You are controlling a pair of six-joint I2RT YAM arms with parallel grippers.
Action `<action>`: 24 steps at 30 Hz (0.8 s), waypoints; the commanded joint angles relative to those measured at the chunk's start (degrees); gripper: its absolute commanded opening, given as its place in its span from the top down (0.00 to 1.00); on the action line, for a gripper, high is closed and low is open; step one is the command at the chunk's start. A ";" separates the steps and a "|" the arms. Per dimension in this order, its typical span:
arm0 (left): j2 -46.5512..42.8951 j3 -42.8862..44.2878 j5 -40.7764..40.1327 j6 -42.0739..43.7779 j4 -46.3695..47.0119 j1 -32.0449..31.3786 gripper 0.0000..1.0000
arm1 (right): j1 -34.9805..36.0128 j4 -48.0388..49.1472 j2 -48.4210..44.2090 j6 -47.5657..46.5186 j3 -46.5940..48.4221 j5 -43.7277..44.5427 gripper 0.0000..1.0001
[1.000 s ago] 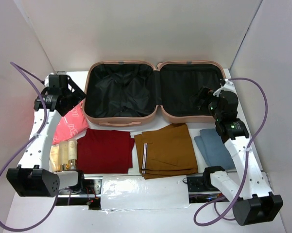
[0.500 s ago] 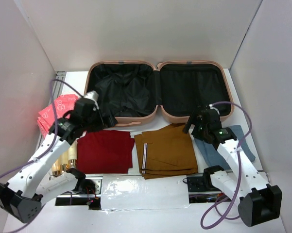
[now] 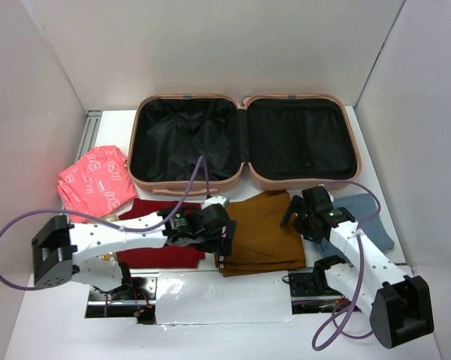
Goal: Pack the luggage
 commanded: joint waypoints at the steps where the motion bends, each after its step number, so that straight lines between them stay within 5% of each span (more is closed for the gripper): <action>1: 1.92 -0.37 -1.14 -4.43 5.65 -0.30 0.00 | 0.92 5.06 0.15 0.28 -1.69 -0.55 0.00; 14: 10.80 -6.19 4.31 -5.84 21.48 3.04 0.08 | 1.98 9.37 1.21 -2.10 -3.63 -1.43 0.00; 24: 16.34 -7.94 6.07 -8.21 25.61 3.57 0.30 | 8.75 10.60 4.54 -4.03 -3.54 -3.10 0.06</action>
